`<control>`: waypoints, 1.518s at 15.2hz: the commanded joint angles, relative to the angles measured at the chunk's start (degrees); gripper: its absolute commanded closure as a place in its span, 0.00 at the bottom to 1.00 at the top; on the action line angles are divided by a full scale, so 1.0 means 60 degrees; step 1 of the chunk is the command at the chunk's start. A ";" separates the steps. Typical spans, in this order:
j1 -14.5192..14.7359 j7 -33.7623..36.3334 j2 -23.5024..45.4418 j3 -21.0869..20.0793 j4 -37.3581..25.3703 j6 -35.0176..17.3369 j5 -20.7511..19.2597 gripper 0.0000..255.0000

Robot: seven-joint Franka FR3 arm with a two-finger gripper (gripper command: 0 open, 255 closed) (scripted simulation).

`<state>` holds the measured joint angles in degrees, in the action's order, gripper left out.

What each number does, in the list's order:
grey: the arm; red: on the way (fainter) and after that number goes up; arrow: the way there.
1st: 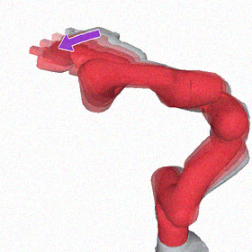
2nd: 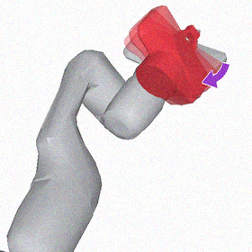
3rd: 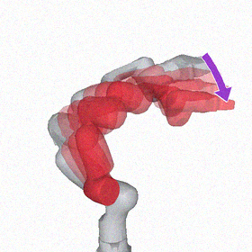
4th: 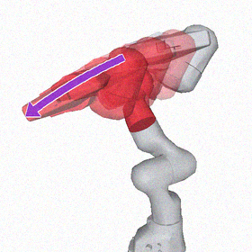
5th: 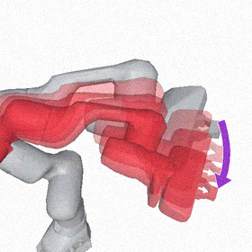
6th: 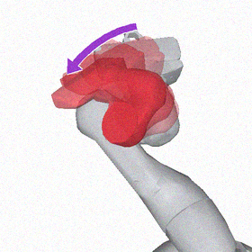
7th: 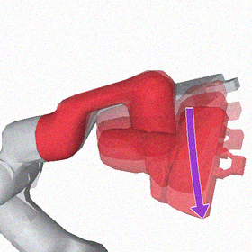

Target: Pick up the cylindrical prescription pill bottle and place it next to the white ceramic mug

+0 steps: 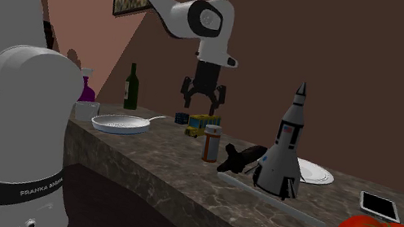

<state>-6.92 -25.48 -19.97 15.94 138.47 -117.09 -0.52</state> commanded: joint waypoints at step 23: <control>-0.0054 -0.1414 0.2250 0.0794 -0.0219 -0.2106 0.0779 1.00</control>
<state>-7.24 -33.97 -6.47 20.71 137.16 -129.73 4.15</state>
